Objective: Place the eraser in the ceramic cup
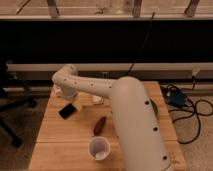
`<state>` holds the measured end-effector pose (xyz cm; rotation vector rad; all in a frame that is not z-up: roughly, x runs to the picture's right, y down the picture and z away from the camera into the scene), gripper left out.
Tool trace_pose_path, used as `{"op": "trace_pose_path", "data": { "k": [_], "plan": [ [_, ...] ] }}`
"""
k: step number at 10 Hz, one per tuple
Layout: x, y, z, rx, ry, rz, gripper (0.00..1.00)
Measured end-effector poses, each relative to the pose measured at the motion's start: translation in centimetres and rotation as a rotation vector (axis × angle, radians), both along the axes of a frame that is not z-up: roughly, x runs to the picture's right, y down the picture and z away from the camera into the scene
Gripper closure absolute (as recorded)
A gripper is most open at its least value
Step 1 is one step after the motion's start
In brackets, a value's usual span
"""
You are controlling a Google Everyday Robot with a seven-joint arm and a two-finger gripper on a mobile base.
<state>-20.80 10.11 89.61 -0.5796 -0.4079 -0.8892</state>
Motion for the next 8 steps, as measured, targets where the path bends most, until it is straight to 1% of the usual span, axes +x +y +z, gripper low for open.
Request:
{"op": "trace_pose_path", "data": {
  "k": [2, 6, 7, 8],
  "plan": [
    [-0.3, 0.8, 0.1, -0.011, -0.011, -0.005, 0.20],
    [-0.5, 1.7, 0.6, -0.025, -0.024, -0.008, 0.20],
    [-0.5, 1.9, 0.7, -0.029, -0.027, -0.009, 0.24],
    [-0.5, 2.1, 0.9, -0.032, -0.029, -0.010, 0.33]
  ]
}}
